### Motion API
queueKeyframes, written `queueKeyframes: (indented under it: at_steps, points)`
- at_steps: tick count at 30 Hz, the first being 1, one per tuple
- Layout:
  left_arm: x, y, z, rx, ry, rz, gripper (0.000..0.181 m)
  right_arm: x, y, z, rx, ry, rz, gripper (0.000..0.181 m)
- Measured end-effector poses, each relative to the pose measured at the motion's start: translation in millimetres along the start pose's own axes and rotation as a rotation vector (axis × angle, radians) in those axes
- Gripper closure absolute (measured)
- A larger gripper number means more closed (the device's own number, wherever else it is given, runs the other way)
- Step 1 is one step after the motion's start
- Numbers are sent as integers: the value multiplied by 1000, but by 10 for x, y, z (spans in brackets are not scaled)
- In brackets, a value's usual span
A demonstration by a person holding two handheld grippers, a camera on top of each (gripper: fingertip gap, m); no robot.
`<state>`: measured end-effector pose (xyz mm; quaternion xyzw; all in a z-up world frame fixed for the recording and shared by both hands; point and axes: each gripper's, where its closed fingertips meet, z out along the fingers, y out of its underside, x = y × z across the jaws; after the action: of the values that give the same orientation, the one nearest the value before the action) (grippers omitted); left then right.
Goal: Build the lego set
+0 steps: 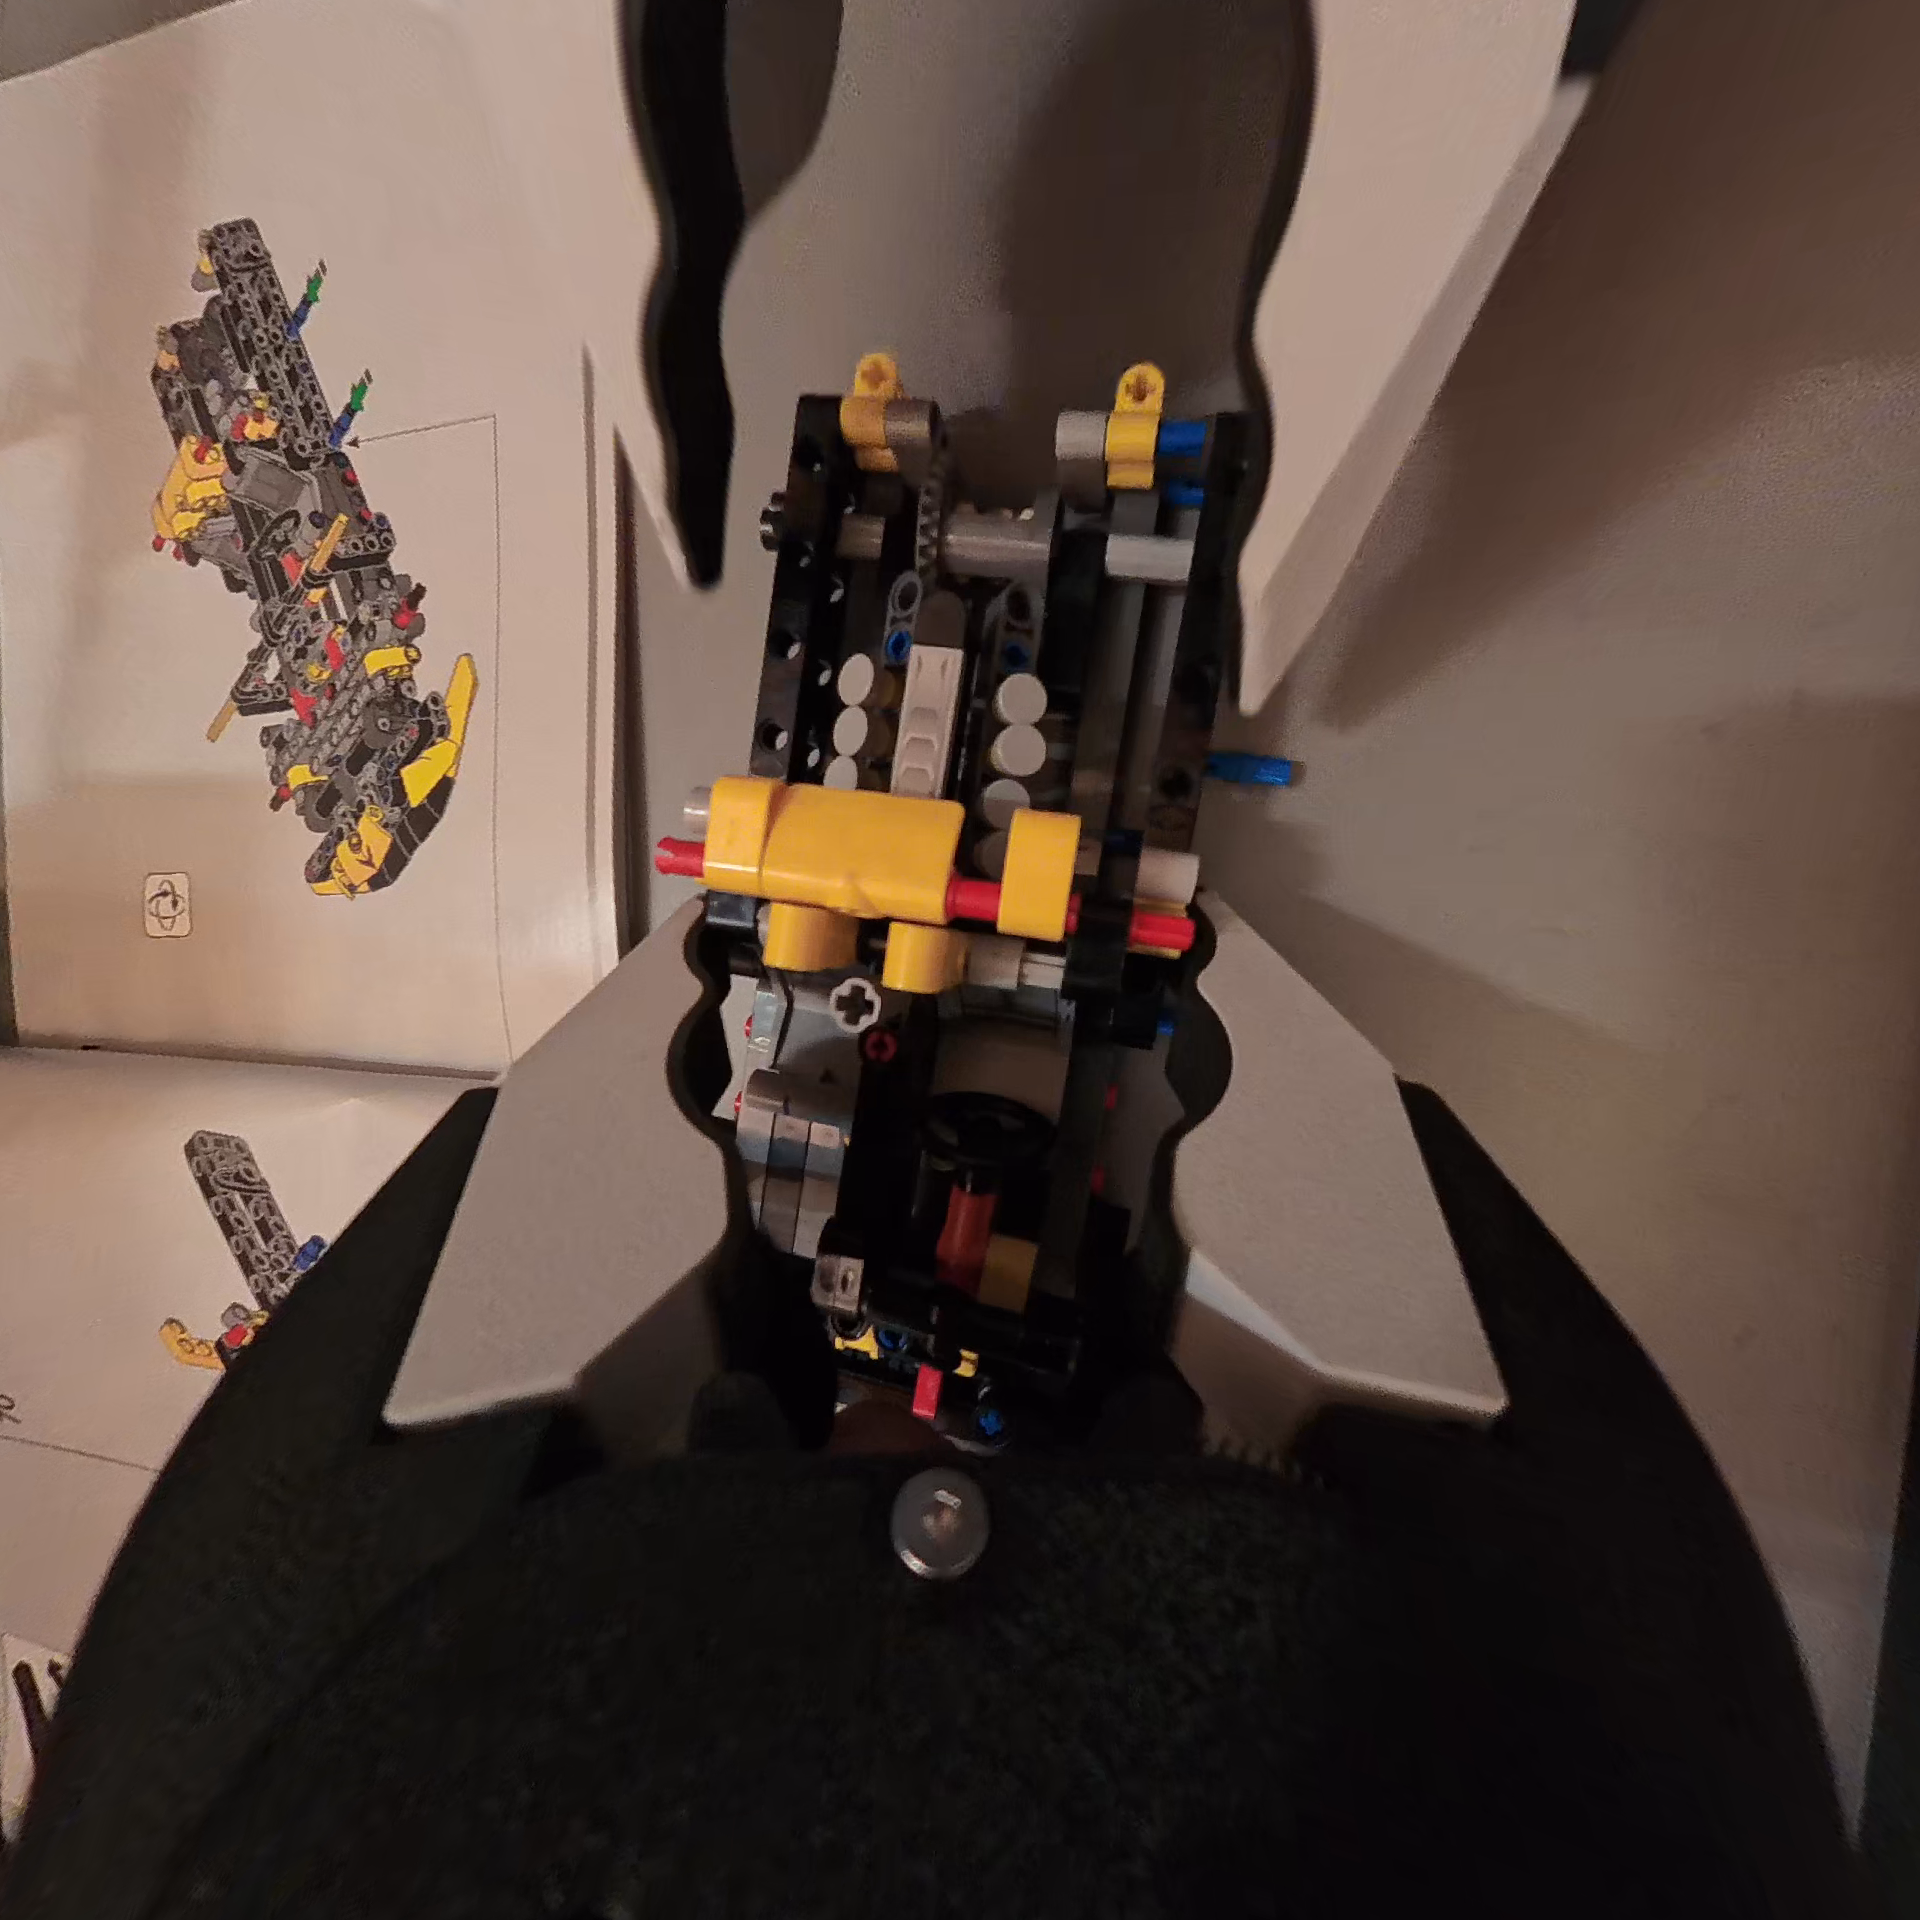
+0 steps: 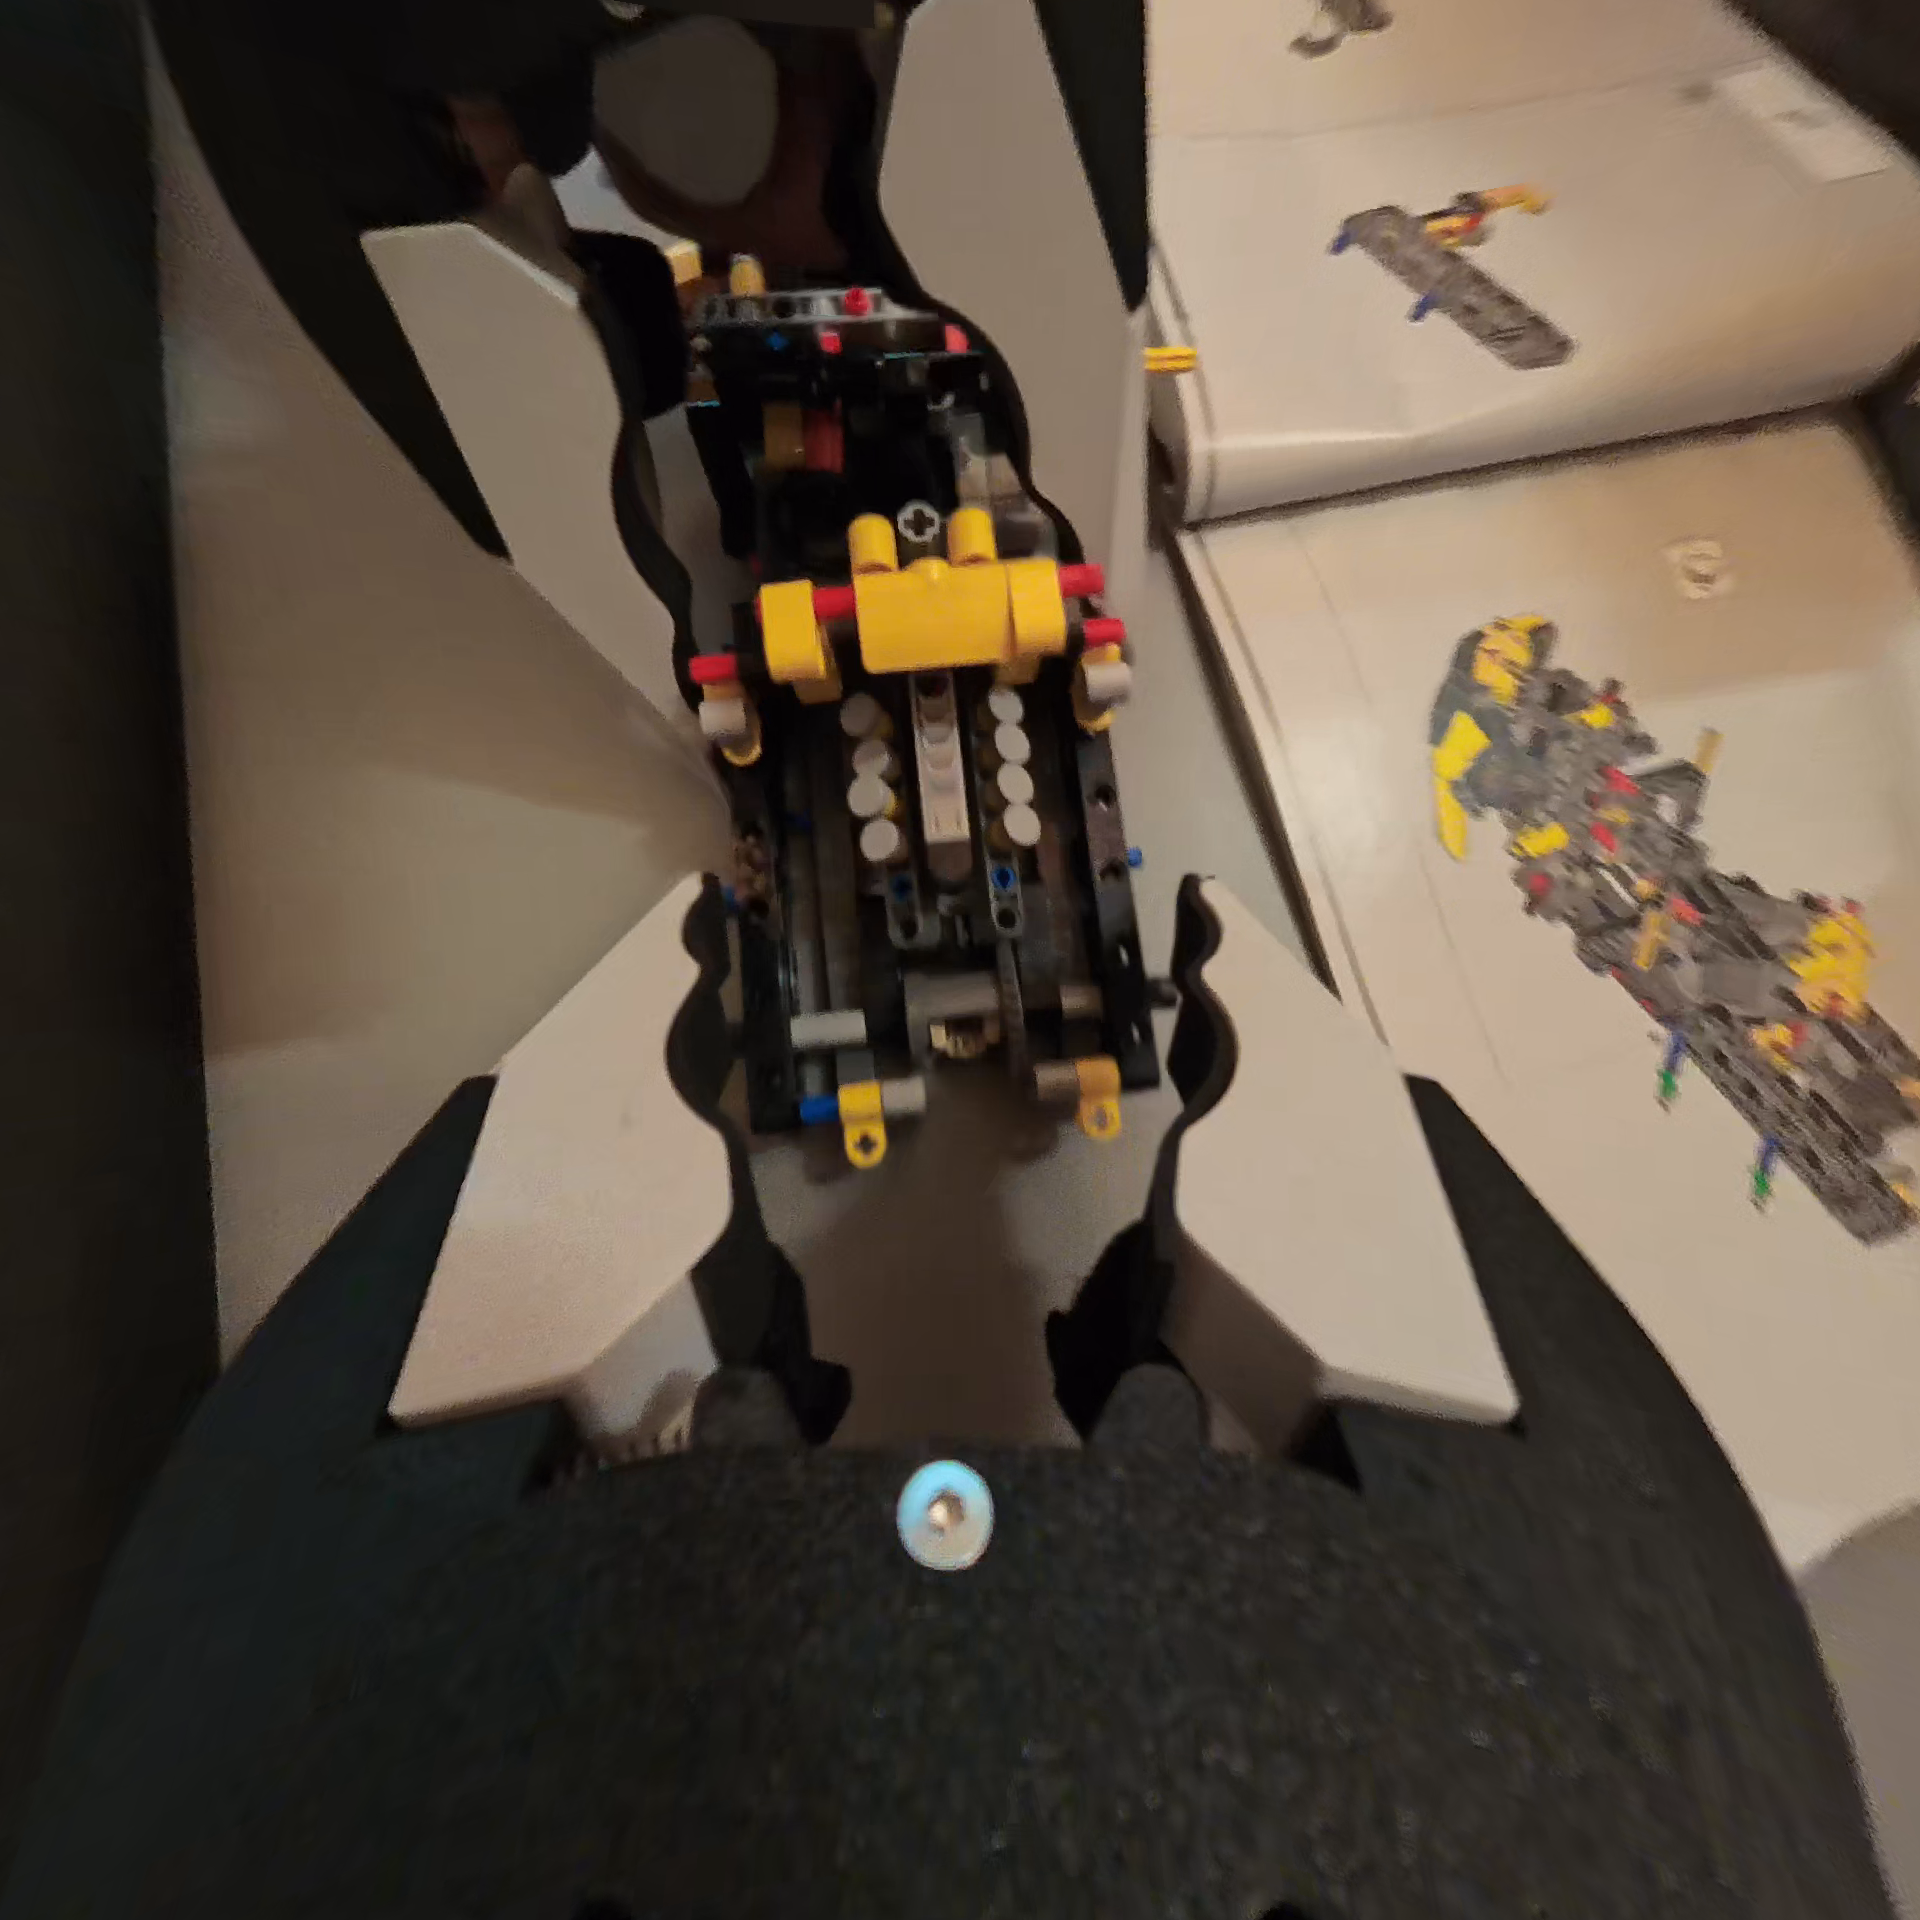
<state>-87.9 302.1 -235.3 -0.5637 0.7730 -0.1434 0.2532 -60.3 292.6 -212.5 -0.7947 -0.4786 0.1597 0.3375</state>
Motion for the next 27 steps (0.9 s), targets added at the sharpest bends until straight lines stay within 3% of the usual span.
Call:
queueKeyframes:
  at_steps: [4, 13, 27]
  points:
    - [5, -5, 1, 6, 1, 8, 95, 8, 192, 3, -30, 132, -72, 96]
    - [11, -13, 1, 9, -5, 8, 95, -18, 188, 181, -119, 67, -104, 95]
    - [-11, -18, 16, 1, -5, 16, 100, -18, 182, 179, -62, 98, -80, 98]
